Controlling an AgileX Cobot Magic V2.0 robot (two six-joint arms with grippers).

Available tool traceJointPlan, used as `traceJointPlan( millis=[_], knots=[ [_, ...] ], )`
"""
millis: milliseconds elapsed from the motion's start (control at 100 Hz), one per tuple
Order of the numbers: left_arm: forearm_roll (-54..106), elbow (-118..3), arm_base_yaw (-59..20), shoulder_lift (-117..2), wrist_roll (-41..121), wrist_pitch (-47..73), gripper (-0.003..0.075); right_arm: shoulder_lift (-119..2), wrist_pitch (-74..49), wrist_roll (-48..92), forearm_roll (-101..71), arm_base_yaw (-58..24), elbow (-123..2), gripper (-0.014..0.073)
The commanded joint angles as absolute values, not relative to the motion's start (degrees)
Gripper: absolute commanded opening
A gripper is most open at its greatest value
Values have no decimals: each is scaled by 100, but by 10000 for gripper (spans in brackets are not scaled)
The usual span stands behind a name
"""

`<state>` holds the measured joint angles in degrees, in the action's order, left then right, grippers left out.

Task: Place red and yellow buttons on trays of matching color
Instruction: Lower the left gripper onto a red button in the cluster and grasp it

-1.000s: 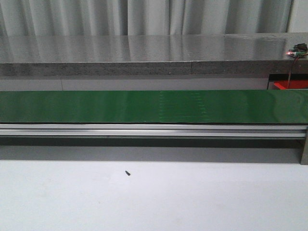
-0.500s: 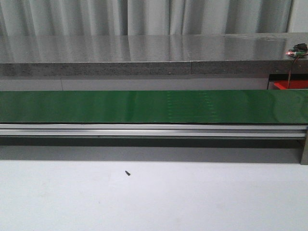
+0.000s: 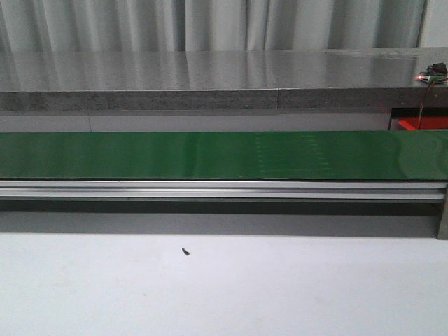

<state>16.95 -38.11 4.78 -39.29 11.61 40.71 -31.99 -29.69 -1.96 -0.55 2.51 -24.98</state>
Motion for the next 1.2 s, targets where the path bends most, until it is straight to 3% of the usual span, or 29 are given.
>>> traceJointPlan(
  millis=[0,610,890,1010,1190],
  knots=[
    [1837,-3973,555,-4109,927,3442,-20,-3182,-2610,-206,-61,260,-2642,-67],
    [1837,-5396,2551,-6233,792,3365,-20,-3182,-2610,-206,-61,260,-2642,-67],
    [1837,-6375,3102,-7398,792,3511,-9,-3182,-2610,-206,-61,260,-2642,-67],
    [1837,-6827,3111,-7936,792,3539,113,-3182,-2610,-206,-61,260,-2642,-67],
    [1886,-7618,3111,-8746,792,3728,532,-3182,-2610,-206,-61,260,-2642,-67]
  ],
)
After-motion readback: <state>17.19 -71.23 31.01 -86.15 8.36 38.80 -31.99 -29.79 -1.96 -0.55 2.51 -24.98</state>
